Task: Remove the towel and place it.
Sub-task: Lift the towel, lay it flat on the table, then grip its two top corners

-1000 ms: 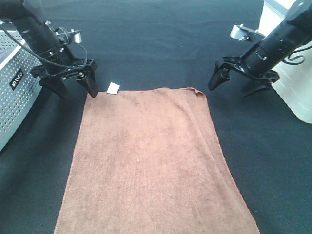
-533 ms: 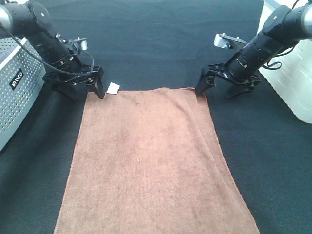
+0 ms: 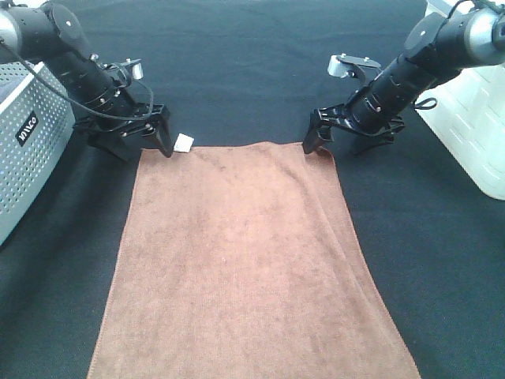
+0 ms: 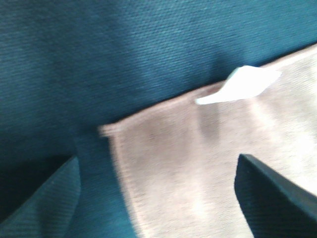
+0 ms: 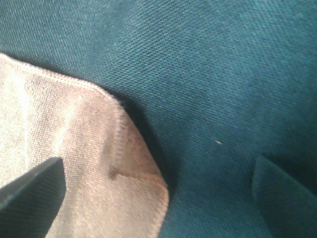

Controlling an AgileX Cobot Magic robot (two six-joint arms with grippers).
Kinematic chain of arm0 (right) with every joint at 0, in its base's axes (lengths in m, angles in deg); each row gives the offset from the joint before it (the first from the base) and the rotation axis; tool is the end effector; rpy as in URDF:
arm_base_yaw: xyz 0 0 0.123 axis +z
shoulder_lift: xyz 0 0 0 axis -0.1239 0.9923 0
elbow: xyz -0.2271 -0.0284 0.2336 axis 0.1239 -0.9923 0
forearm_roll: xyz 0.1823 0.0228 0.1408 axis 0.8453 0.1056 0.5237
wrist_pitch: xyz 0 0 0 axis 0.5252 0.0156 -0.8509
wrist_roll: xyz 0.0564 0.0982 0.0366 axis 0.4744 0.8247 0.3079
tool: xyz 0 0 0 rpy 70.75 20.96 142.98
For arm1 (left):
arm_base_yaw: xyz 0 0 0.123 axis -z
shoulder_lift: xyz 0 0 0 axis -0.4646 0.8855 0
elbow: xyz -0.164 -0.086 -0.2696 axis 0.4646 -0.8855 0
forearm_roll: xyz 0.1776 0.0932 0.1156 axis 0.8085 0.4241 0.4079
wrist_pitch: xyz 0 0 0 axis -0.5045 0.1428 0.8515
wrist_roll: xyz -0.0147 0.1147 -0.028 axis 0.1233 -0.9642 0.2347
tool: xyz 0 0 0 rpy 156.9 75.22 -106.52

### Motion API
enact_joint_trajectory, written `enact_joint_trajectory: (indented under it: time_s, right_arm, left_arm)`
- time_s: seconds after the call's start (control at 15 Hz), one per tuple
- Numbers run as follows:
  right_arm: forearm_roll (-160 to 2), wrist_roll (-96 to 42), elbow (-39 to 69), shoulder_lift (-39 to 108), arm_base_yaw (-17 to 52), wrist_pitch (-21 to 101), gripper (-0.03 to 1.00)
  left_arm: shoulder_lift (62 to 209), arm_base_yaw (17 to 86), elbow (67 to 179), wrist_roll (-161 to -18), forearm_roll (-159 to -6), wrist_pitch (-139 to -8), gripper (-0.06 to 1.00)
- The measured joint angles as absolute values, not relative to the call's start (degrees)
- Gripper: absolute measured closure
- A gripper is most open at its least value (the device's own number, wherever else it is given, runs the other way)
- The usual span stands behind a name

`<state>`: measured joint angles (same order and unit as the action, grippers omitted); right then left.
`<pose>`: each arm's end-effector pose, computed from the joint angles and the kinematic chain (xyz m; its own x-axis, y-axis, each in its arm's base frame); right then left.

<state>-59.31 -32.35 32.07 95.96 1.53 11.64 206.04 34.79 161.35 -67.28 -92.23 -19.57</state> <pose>0.4973 0.1102 0.1185 -0.8819 -0.2222 -0.4158 -0.3372 0.9137 0.2267 0.5257 -0.1059 0.1162 -0.9675 0.1067 -0.2291 0.1805 0.9262 -0.3310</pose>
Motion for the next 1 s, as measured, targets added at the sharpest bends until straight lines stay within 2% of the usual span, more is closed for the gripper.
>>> enact_joint_trajectory:
  time_s: [0.47,0.93,1.0]
  right_arm:
    - [-59.7,-32.3,32.6,97.0,5.9,15.5,0.1]
    - [-61.1,-32.3,32.6,97.4,5.9,17.6,0.33]
    - [-62.0,-32.3,32.6,97.5,5.9,18.0,0.39]
  left_arm:
    - [206.4,38.5,161.4,-66.4,-95.6,-19.8,0.2]
    - [206.5,38.5,161.4,-66.2,-95.8,-19.9,0.2]
    - [206.5,38.5,161.4,-66.2,-95.8,-19.9,0.21]
